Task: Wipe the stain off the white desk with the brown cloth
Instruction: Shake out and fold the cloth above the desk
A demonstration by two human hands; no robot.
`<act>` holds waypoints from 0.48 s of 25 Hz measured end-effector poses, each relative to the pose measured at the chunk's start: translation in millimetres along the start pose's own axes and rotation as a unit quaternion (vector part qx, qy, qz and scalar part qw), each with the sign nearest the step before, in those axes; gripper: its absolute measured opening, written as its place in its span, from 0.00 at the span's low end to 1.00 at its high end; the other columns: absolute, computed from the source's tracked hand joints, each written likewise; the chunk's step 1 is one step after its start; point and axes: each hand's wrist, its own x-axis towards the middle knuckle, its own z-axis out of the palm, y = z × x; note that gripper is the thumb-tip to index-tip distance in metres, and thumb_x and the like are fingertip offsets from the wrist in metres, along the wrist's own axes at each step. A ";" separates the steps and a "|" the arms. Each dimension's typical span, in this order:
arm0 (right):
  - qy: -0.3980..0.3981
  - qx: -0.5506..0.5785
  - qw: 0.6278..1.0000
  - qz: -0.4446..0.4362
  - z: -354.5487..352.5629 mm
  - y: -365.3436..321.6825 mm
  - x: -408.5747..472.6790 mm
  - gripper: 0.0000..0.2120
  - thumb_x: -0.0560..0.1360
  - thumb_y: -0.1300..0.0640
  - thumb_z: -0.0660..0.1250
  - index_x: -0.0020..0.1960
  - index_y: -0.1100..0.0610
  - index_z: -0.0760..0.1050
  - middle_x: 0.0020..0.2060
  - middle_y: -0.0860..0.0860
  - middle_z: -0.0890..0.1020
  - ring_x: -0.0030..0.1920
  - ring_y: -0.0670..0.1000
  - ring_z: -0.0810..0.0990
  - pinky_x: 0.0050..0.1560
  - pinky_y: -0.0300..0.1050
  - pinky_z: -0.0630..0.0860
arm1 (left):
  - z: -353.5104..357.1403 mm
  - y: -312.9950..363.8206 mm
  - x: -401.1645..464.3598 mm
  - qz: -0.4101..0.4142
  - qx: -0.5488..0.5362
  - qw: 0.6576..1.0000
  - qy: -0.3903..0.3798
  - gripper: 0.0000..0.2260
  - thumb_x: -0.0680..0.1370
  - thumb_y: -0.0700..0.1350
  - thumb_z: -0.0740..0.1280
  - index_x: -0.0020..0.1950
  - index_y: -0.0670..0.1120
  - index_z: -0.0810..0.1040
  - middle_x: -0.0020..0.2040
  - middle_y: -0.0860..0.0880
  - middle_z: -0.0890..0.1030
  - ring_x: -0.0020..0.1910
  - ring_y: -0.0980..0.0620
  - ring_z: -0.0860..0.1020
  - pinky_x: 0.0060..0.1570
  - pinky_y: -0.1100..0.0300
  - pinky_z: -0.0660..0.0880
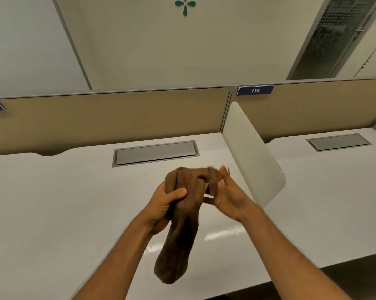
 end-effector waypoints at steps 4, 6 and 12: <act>-0.020 0.142 0.989 0.046 8.6 48.8 -14.6 0.42 0.71 0.29 0.68 0.76 0.54 0.72 0.74 0.58 0.75 0.73 0.60 0.74 0.74 0.61 0.69 | -4.3 4.1 -4.8 0.007 0.078 0.997 0.003 0.20 0.74 0.47 0.78 0.63 0.54 0.76 0.52 0.58 0.87 0.53 0.56 0.86 0.45 0.63 0.82; -0.016 0.116 0.992 0.055 18.3 59.9 -18.8 0.39 0.73 0.30 0.67 0.75 0.52 0.73 0.74 0.56 0.75 0.75 0.59 0.72 0.78 0.60 0.63 | -7.2 5.3 -7.7 0.014 0.144 0.989 0.002 0.18 0.76 0.48 0.75 0.62 0.58 0.75 0.51 0.67 0.85 0.53 0.65 0.84 0.43 0.69 0.80; 0.095 -0.057 0.993 0.041 27.5 35.4 -21.6 0.14 0.80 0.57 0.69 0.65 0.57 0.79 0.61 0.59 0.84 0.63 0.61 0.81 0.61 0.60 0.80 | -25.6 13.6 -9.0 0.013 0.253 0.966 0.057 0.11 0.78 0.52 0.73 0.58 0.62 0.76 0.53 0.63 0.83 0.52 0.56 0.84 0.39 0.68 0.80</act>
